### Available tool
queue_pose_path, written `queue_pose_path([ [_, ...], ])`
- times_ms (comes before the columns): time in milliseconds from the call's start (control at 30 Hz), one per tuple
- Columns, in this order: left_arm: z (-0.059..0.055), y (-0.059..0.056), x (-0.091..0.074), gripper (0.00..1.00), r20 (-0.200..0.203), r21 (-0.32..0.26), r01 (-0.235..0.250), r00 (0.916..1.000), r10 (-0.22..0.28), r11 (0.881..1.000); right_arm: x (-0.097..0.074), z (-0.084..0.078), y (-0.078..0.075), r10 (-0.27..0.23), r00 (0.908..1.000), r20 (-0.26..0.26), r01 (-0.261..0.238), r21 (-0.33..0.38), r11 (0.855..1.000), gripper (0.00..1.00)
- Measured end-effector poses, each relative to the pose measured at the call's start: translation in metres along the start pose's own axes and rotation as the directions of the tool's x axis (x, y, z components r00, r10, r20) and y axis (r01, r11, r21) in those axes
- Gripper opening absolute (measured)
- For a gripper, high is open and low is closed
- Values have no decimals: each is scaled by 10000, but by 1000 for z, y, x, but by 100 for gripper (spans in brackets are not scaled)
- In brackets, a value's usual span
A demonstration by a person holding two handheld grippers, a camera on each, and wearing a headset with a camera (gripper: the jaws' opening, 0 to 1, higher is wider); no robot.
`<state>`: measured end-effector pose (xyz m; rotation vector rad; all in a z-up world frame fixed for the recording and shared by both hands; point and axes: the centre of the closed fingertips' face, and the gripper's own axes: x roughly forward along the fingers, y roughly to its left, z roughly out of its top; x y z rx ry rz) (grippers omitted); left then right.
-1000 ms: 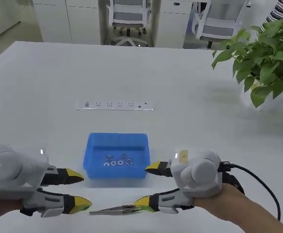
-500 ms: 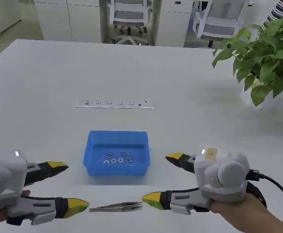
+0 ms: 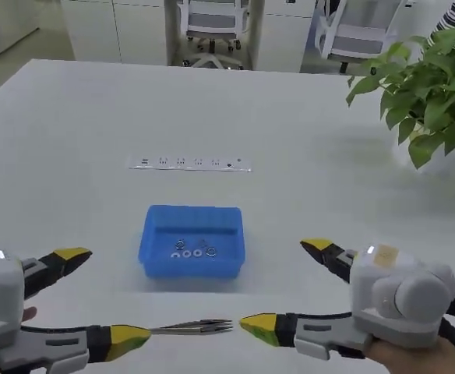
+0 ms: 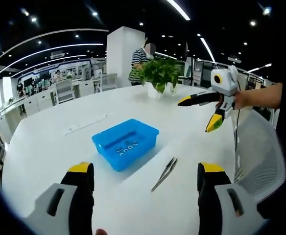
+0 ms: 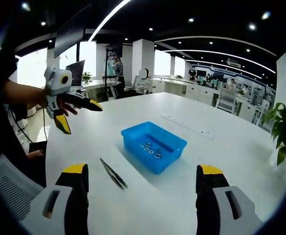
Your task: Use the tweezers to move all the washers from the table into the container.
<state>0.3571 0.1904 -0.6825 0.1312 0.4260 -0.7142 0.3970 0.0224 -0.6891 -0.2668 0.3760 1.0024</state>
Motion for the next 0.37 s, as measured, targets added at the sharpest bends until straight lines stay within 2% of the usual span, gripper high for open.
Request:
queue_pose_path([
  [133, 1, -1, -1, 99, 59, 90, -46, 10000, 45, 9999, -1, -8, 1, 38, 9997, -234, -38, 10, 10000, 96],
  [200, -1, -1, -1, 99, -20, 44, -25, 10000, 25, 10000, -1, -7, 0, -95, 9998, -151, 96, 116, 9999, 100],
  [367, -2, -3, -1, 99, -6, 3, -26, 10000, 26, 10000, -2, -7, 3, -4, 9997, -232, 4, 19, 10000, 100],
])
